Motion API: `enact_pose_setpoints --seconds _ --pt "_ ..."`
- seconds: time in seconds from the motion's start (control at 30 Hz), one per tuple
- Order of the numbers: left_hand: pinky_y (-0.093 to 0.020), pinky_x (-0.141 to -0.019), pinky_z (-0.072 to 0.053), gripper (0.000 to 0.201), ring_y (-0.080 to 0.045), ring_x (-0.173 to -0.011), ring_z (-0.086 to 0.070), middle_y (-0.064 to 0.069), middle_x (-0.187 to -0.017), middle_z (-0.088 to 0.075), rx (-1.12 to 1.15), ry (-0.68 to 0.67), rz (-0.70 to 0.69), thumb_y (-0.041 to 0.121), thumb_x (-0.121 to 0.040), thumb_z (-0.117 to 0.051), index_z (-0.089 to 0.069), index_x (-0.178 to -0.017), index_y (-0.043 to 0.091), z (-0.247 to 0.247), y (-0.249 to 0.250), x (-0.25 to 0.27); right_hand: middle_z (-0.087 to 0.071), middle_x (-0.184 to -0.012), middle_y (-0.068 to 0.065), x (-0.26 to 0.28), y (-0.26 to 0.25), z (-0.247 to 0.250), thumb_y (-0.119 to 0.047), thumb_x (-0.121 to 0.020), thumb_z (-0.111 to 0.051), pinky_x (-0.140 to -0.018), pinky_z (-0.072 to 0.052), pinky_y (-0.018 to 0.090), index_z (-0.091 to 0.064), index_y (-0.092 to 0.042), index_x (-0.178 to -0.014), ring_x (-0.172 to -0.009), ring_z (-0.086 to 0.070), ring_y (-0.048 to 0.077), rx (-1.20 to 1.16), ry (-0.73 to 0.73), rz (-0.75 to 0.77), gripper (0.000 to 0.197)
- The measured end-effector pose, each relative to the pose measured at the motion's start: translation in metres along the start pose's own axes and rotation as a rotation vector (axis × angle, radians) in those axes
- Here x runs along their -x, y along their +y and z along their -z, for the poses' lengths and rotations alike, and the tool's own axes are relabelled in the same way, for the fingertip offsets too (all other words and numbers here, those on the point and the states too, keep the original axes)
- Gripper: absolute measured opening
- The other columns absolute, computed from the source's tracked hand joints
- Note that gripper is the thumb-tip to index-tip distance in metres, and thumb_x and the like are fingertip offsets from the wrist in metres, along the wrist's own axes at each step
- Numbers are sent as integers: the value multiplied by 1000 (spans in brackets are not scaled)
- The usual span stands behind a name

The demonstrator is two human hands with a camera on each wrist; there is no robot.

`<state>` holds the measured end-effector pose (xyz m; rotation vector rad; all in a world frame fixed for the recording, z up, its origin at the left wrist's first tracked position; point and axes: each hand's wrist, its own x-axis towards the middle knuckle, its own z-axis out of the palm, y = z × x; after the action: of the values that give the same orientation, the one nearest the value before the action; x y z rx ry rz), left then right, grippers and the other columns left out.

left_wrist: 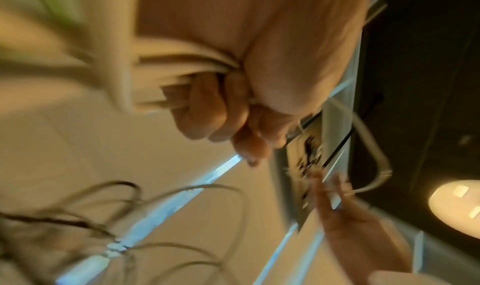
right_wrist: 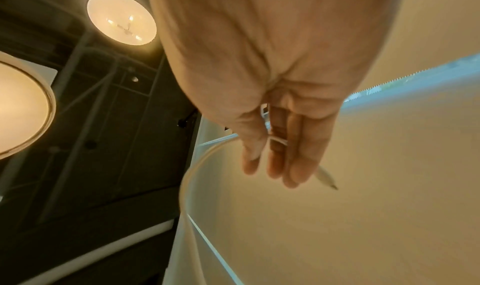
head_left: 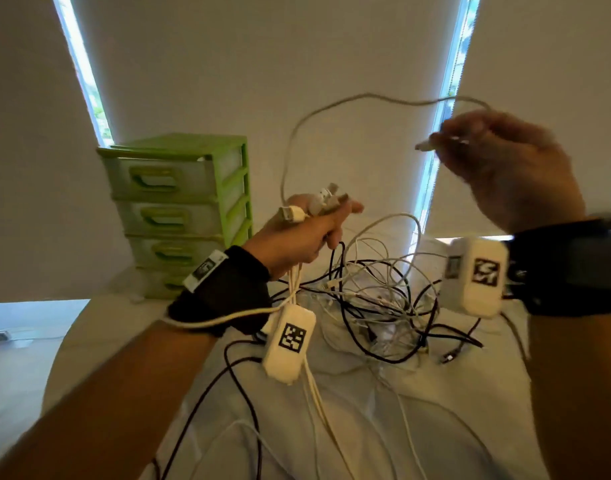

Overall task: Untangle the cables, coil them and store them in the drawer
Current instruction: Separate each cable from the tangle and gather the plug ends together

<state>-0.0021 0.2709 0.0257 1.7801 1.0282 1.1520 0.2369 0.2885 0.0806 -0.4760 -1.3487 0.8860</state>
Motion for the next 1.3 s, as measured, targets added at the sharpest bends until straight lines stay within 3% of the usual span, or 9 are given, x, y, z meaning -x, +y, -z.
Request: enact_pose_setpoints --seconds 0.23,0.33,0.43,0.6,0.7,0.8,0.93,1.1,1.3 --pt "-21 -40 -32 25 -13 -48 -41 0 -58 -54 -498 19 145 27 -99 -51 -69 -93 10 38 -9 2 -73 -100 1 18 -51 66 -36 -88 -57 -83 -54 28 -67 -26 -93 -97 -69 19 31 78 69 16" --pt "-36 -70 -49 17 -37 -76 -61 -18 -79 -64 -715 150 54 16 -97 -52 -65 -90 6 59 -13 -3 -72 -108 0 26 -60 93 -48 -83 -62 -82 -54 25 -61 -26 -104 -101 -69 18 47 71 21 30" --pt "-45 -79 -46 23 -52 -95 -57 -36 -105 -58 -628 304 19 -1 -96 -49 -55 -117 -8 70 -6 0 -75 -99 0 38 -68 110 -41 -84 -62 -74 -58 26 -69 -27 -93 -89 -73 22 193 -8 -56 19" --pt "-43 -81 -48 29 -42 -86 -60 -26 -85 -64 -614 435 62 17 -99 -48 -62 -78 2 76 31 0 -73 -104 0 55 -48 120 -22 -68 -86 -84 -52 41 -71 -55 -76 -93 -68 27 1132 -458 -498 37" --pt "-39 -75 -47 25 -44 -89 -61 -22 -87 -65 -555 402 1 12 -96 -50 -64 -76 12 62 54 2 -70 -104 2 56 -55 88 10 -82 -61 -87 -50 40 -68 -47 -74 -85 -64 15 1290 -361 -333 58" --pt "-25 -58 -38 30 -23 -64 -52 -4 -71 -57 -555 301 -70 8 -97 -45 -59 -71 13 40 68 4 -71 -96 2 54 -70 30 -5 -92 -56 -81 -54 38 -66 -36 -85 -77 -68 20 1071 -170 -33 34" --pt "-25 -52 -32 30 -13 -52 -43 10 -52 -46 -501 191 -201 18 -92 -46 -57 -65 20 7 87 5 -61 -119 -9 69 -77 -58 -38 -94 -55 -85 -46 17 -53 -25 -132 -100 -59 -2 812 -528 -72 40" --pt "-20 -40 -22 34 -13 -45 -31 -2 -57 -38 -430 268 -43 26 -101 -41 -58 -74 16 12 99 7 -71 -97 -7 81 -61 -69 -37 -99 -45 -82 -48 25 -66 -21 -110 -85 -64 -2 1126 -864 -231 29" --pt "-27 -69 -39 24 -26 -89 -59 -5 -95 -64 -800 -72 -134 7 -97 -46 -65 -90 20 5 95 24 -61 -123 1 83 -82 -47 -40 -92 -57 -83 -55 35 -52 -28 -128 -101 -66 18 539 -435 -61 39"
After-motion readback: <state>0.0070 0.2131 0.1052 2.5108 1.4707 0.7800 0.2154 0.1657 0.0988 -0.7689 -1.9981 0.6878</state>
